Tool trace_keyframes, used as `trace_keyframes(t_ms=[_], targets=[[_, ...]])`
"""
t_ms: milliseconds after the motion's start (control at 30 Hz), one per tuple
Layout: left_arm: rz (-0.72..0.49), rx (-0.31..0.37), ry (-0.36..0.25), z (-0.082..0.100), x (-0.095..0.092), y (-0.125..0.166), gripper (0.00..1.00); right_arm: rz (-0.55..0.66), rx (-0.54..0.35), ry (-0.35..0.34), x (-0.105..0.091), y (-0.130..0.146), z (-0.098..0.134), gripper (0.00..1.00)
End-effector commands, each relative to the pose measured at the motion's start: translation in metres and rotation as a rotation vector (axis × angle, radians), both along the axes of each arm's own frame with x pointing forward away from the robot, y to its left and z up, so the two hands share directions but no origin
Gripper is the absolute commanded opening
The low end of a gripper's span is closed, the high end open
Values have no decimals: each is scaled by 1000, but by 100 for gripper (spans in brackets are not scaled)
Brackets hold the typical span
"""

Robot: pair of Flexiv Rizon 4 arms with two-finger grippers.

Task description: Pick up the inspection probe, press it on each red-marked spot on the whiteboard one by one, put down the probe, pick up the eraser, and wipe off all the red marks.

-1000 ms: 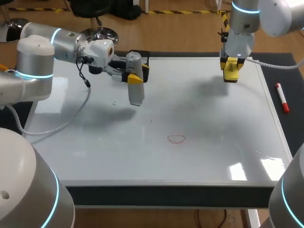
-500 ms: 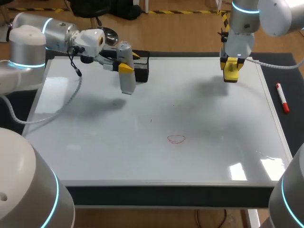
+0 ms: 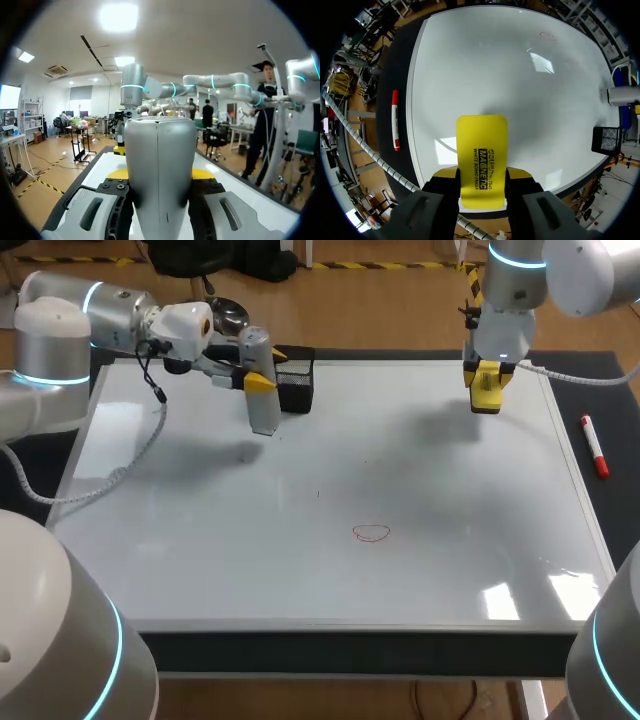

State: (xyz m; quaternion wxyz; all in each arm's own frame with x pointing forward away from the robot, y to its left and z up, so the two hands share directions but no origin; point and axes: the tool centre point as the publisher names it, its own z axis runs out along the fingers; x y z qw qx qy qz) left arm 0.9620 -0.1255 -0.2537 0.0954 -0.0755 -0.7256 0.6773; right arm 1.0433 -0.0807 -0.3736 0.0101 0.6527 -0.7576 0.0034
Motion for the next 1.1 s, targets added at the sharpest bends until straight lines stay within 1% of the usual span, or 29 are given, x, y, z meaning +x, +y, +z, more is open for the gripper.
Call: trace_keyframes(t_ms=[33, 800, 933, 1100], targets=[[1, 1, 0, 1, 0, 0, 0, 3, -2, -1, 0, -1, 1, 0], [1, 1, 0, 1, 0, 0, 0, 3, -2, -1, 0, -1, 1, 0], [1, 1, 0, 1, 0, 0, 0, 44, -5, -1, -7, 14, 5, 0], [1, 1, 0, 1, 0, 0, 0, 110, 12, 3, -26, 45, 7, 0]])
